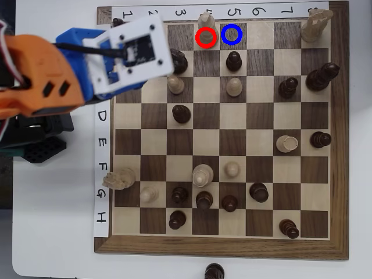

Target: Move the piece to destination

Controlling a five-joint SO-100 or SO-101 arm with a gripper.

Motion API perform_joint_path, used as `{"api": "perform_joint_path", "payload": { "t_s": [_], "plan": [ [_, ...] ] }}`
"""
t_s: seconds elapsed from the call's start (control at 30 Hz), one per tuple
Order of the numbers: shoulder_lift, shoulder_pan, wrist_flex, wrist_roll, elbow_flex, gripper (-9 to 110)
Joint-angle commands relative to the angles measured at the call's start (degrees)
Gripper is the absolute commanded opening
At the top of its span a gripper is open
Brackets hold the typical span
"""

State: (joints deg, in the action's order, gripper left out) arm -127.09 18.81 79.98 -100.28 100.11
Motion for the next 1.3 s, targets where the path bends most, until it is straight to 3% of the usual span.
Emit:
{"api": "perform_joint_path", "payload": {
  "t_s": [0.0, 0.23, 0.37, 0.53, 0.73, 0.9, 1.27],
  "plan": [
    [-8.26, 5.19, -14.41, -23.29, 10.46, 5],
    [-13.1, 6.94, -33.22, -25.58, 24.61, 13],
    [-12.92, 8.61, -35.51, -24.35, 27.6, 11],
    [-10.72, 9.67, -34.8, -15.12, 28.13, 7],
    [-10.2, 11.51, -37.18, -8.88, 27.86, 15],
    [-6.86, 13.89, -43.42, -14.77, 28.39, 27],
    [0.62, 16.08, -51.68, -17.58, 30.94, 29]
  ]
}}
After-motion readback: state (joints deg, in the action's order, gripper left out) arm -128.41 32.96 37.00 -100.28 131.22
